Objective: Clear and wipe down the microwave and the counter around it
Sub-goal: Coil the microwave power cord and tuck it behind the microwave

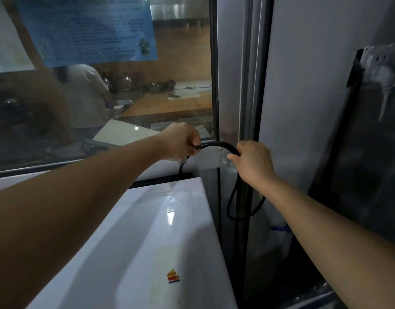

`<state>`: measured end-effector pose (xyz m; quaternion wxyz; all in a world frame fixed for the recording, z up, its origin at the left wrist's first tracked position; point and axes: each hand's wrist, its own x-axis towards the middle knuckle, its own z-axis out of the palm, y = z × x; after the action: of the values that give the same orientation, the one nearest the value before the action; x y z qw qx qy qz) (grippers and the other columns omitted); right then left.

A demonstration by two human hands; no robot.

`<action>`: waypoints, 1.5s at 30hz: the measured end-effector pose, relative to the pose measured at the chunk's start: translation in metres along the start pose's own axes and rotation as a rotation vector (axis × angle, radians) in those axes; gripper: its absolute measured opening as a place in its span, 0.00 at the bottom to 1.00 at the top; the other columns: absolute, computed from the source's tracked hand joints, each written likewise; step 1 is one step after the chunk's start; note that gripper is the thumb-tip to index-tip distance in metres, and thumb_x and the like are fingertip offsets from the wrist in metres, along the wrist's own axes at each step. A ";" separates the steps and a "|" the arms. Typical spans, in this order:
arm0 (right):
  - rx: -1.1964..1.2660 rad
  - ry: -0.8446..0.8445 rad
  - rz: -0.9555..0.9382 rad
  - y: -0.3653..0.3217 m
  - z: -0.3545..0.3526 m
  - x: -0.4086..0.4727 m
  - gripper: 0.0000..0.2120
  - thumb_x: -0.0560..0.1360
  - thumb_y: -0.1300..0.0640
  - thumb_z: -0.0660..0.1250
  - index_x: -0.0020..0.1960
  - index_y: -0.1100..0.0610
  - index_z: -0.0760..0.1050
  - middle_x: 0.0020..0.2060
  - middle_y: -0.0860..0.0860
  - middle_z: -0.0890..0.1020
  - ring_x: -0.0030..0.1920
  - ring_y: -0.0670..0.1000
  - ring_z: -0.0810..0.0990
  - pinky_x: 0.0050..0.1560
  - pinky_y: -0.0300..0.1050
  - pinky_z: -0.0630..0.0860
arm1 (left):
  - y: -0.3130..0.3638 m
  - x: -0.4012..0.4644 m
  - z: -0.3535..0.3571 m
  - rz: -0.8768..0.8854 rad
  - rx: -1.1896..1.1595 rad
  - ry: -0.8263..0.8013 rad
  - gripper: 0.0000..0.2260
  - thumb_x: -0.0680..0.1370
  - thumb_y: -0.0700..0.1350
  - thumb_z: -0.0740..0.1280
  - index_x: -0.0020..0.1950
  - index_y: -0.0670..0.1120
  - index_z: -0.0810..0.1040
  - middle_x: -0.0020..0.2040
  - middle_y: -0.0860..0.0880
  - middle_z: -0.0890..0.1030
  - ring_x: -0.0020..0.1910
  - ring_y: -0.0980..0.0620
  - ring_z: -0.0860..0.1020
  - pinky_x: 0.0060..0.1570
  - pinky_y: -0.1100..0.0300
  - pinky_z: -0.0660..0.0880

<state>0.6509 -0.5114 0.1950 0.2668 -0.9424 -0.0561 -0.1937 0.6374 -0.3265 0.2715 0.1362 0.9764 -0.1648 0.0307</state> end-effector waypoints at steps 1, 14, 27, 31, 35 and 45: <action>0.021 0.010 0.024 -0.001 0.004 0.000 0.19 0.77 0.54 0.65 0.31 0.54 0.62 0.33 0.50 0.70 0.36 0.52 0.72 0.31 0.42 0.63 | 0.000 -0.001 0.001 0.008 0.032 0.004 0.05 0.76 0.41 0.68 0.51 0.43 0.80 0.50 0.45 0.82 0.50 0.48 0.78 0.52 0.58 0.74; 0.498 0.061 0.257 -0.002 0.035 -0.003 0.22 0.75 0.54 0.68 0.28 0.53 0.62 0.34 0.59 0.79 0.38 0.59 0.82 0.42 0.58 0.81 | -0.008 -0.014 0.005 0.019 0.355 0.119 0.12 0.74 0.49 0.69 0.57 0.52 0.78 0.54 0.48 0.79 0.54 0.45 0.76 0.49 0.50 0.76; 0.635 -0.080 0.326 0.003 0.060 -0.012 0.07 0.78 0.55 0.64 0.41 0.54 0.74 0.42 0.55 0.81 0.35 0.52 0.84 0.36 0.44 0.82 | -0.009 -0.018 0.018 0.034 0.376 0.140 0.11 0.74 0.49 0.70 0.55 0.52 0.79 0.51 0.48 0.81 0.51 0.45 0.78 0.50 0.50 0.77; 0.565 -0.220 0.308 0.009 0.058 -0.014 0.06 0.78 0.56 0.64 0.45 0.57 0.77 0.42 0.58 0.82 0.38 0.56 0.83 0.35 0.45 0.82 | -0.016 -0.019 0.022 0.031 0.367 0.101 0.11 0.74 0.46 0.69 0.57 0.51 0.80 0.51 0.49 0.81 0.46 0.50 0.75 0.43 0.56 0.73; 0.552 -0.382 0.408 0.012 0.063 -0.015 0.06 0.78 0.59 0.64 0.49 0.61 0.76 0.47 0.59 0.80 0.43 0.59 0.82 0.36 0.47 0.82 | -0.021 -0.024 0.023 0.041 0.381 0.013 0.13 0.73 0.42 0.69 0.57 0.51 0.80 0.50 0.46 0.80 0.49 0.46 0.76 0.48 0.53 0.76; 0.957 -0.401 0.431 0.009 0.096 -0.009 0.07 0.80 0.60 0.60 0.44 0.56 0.73 0.46 0.59 0.81 0.43 0.56 0.84 0.46 0.48 0.81 | -0.032 -0.028 0.023 0.065 0.400 0.142 0.13 0.73 0.44 0.71 0.57 0.51 0.80 0.51 0.48 0.79 0.48 0.49 0.75 0.45 0.59 0.71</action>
<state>0.6768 -0.4687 0.1115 0.6824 -0.7247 0.0066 0.0950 0.6221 -0.2946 0.2385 -0.0499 0.9735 -0.1769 0.1358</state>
